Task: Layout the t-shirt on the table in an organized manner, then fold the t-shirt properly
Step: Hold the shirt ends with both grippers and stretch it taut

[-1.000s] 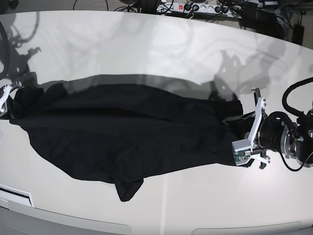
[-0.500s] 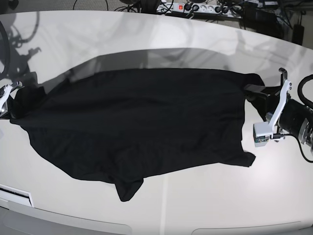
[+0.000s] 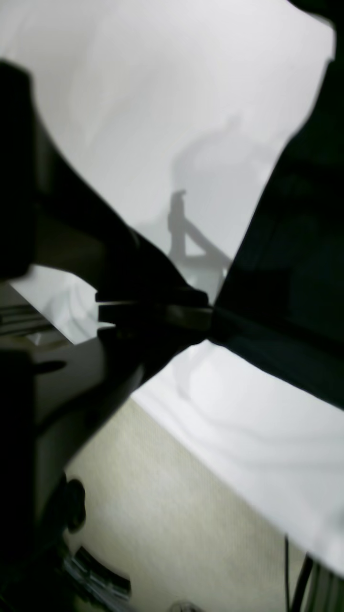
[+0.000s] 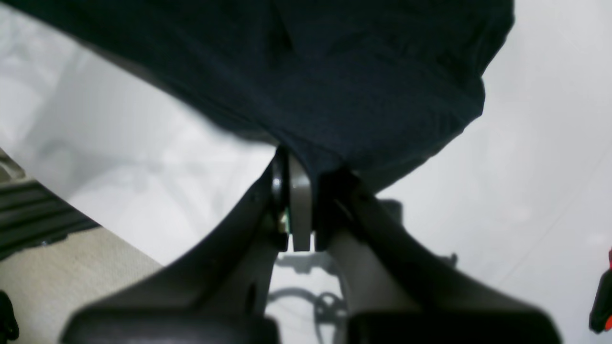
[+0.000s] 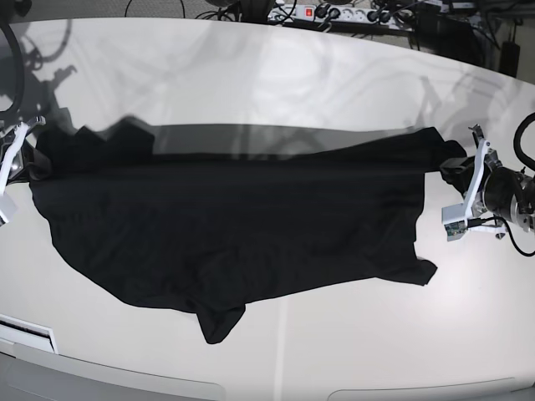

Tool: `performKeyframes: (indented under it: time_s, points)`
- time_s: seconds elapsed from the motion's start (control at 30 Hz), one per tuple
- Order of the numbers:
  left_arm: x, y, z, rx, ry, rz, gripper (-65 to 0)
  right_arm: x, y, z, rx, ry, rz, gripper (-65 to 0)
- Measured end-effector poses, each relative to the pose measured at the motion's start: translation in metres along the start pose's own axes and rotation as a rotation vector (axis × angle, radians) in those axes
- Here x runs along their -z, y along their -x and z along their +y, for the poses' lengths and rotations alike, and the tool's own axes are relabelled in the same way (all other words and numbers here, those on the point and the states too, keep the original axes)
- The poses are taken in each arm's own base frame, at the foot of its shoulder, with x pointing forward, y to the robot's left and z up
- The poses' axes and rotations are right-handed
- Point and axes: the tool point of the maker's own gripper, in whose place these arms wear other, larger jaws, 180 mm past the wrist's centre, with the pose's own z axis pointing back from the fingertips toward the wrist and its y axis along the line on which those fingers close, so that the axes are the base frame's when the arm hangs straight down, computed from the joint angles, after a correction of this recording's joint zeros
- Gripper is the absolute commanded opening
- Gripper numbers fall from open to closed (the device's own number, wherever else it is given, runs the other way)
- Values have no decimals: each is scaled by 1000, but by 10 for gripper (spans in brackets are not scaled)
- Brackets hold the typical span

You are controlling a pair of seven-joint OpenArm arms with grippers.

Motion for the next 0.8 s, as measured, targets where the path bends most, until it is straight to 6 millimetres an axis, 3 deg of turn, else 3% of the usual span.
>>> performKeyframes:
  time_s: [0.27,0.4,0.47,0.57,0.7,0.8]
  points:
    - [24,4,19,-52,-39,-3,-650,20,4,22,14,-62,-2,-650]
    - [39,9,14,-49,12,20,-650,38,37,41,-39,-96,197,-650]
    - [41,25,11,-43,36,98,-650,41,46,50,-50,-122,249,-650]
    - [37,51,3,-67,81,218,-650,42,43,53,-65,-141,242,-650]
    - [29,49,-3,-120,128,148,-650,39,37,47,-109,-132,213,-650]
    - [35,32,-4,-124,122,48,-650,44,21,46,-123,-114,129,-650]
